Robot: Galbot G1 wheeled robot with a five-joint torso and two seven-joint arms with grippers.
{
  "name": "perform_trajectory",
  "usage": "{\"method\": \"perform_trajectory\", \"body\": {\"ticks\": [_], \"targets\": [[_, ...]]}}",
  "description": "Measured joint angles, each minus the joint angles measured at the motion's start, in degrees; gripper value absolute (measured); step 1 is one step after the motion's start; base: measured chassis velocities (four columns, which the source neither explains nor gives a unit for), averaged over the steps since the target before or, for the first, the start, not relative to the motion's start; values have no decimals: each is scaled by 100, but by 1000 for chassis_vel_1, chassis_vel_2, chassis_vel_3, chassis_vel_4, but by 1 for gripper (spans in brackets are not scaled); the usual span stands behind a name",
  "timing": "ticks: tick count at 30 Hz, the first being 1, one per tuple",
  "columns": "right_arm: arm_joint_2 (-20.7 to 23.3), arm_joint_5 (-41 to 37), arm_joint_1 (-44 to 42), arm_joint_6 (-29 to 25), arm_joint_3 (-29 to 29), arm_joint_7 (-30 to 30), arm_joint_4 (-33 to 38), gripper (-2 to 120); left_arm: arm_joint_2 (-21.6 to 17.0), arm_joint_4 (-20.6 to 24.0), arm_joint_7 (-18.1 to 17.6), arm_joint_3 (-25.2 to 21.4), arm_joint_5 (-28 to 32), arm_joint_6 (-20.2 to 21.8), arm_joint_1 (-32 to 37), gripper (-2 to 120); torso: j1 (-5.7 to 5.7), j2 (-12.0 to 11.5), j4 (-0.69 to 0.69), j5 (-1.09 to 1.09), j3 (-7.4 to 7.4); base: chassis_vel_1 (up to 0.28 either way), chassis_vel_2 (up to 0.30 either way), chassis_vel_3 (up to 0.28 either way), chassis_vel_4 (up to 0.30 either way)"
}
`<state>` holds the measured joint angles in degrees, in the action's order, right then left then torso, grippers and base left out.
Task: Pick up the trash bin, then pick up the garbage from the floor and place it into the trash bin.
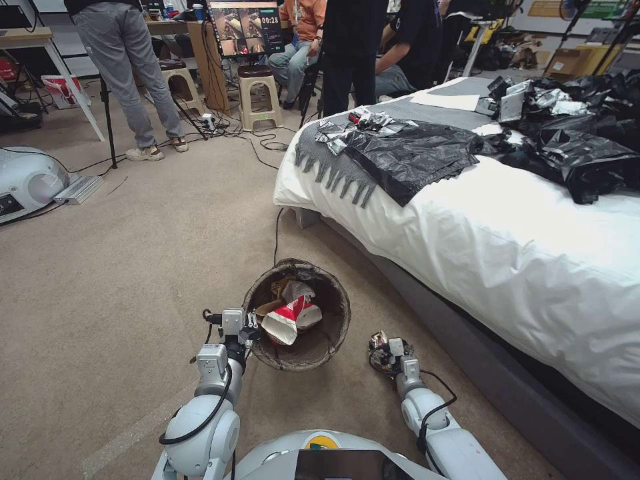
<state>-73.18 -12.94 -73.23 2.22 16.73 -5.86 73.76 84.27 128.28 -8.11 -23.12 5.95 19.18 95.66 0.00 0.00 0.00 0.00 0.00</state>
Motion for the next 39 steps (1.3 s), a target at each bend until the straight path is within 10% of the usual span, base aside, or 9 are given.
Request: {"method": "perform_trajectory", "body": {"ticks": [10, 33, 39], "targets": [[-42, 68, 0, -49, 25, 42, -178, 88, 4, -9, -2, 0, 0, 0, -11, 0, 0, 0, 0, 0, 0, 0, 0, 0, 0], [-154, 351, -75, -390, 85, 219, -536, 0, 23, -37, -8, 11, -6, -8, -29, 0, 0, 0, 1, -2, 0, 0, 0, 0, 0], [-155, 368, -75, -433, 89, 218, -558, 0, 21, -41, -9, 14, -5, -8, -33, 0, 0, 0, 1, -1, 0, 0, 0, 0, 0]]}}
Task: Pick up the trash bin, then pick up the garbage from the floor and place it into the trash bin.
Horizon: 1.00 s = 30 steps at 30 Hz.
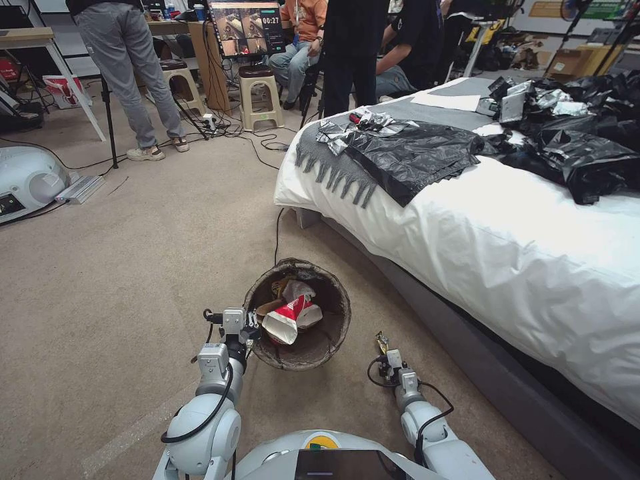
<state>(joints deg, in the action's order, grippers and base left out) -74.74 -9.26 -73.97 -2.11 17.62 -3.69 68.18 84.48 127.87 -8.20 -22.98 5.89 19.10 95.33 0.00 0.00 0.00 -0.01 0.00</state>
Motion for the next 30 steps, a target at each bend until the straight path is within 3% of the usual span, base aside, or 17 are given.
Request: {"method": "perform_trajectory", "body": {"ticks": [13, 16, 20, 30], "targets": [[40, 40, -91, -123, 66, -177, 440, 0, -4, -18, -5, 1, 9, 0, -15, 0, 0, 0, 1, 1, 0, 0, 0, 0, 0], [52, 142, -270, -254, 131, -305, 1247, 0, -6, -51, -14, -9, 9, 5, -24, 0, 0, 0, 0, 0, 0, 0, 0, 0, 0], [52, 214, -319, -353, 157, -358, 1604, 0, -6, -55, -44, 8, 24, 43, -24, 0, 0, 0, 0, 0, -1, 0, 0, 0, 0], [98, 123, -333, -687, 28, -332, 3500, 0, -9, 111, -281, 58, 446, 767, -2, 0, 0, 0, -1, 0, 0, 0, 0, 0, 0]]}}
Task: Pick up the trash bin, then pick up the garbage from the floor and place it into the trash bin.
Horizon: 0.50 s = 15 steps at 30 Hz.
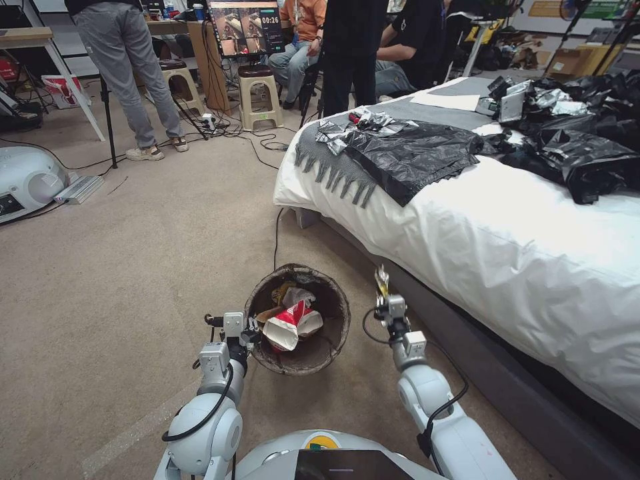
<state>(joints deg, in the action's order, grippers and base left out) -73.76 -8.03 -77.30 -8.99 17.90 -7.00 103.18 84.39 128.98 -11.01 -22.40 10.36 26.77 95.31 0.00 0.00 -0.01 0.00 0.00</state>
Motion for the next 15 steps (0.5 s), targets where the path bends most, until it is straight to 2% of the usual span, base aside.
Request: {"method": "perform_trajectory", "body": {"ticks": [6, 15], "targets": [[64, -26, -8, -122, -248, 330, 911, 0, -11, 63, -51, 21, 182, 412, 5, 0, 0, 0, 1, 0, 0, 0, 0, 0, 0], [207, 154, -84, -253, -736, 710, 1667, 0, -16, 91, -137, 23, 407, 856, 18, 0, 0, 0, 1, 0, 0, 0, 0, 0, 0]]}}
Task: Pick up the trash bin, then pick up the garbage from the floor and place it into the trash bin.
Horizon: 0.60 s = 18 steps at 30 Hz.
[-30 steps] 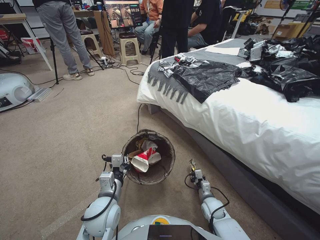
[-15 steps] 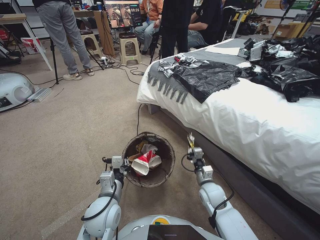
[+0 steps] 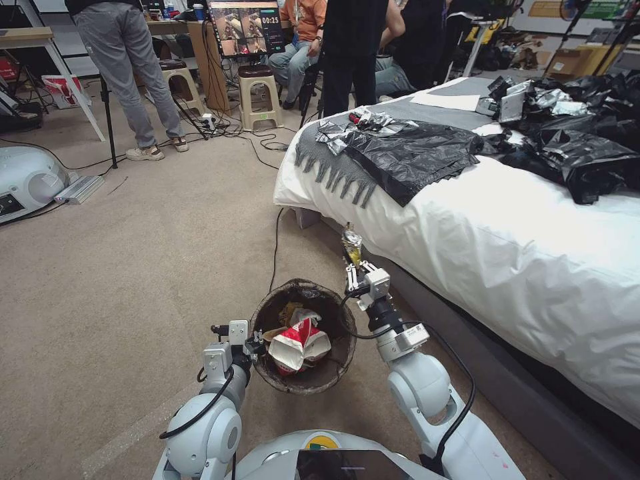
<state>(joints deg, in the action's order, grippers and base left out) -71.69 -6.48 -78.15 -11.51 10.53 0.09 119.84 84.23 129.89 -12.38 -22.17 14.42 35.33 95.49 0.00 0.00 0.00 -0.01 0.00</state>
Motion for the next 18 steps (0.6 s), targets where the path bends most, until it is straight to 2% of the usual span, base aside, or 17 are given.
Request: {"method": "perform_trajectory", "body": {"ticks": [7, 18], "targets": [[98, 104, -8, -42, -292, 145, 98, 0, 14, 39, -15, -5, 28, 134, -7, 0, 0, 0, 0, 0, 0, 0, 0, 0, 0], [78, 285, -44, -197, -516, 200, -318, 0, 23, 69, -49, 12, 76, 211, -15, 0, 0, 0, 0, 1, 0, 0, 0, 0, 0]]}}
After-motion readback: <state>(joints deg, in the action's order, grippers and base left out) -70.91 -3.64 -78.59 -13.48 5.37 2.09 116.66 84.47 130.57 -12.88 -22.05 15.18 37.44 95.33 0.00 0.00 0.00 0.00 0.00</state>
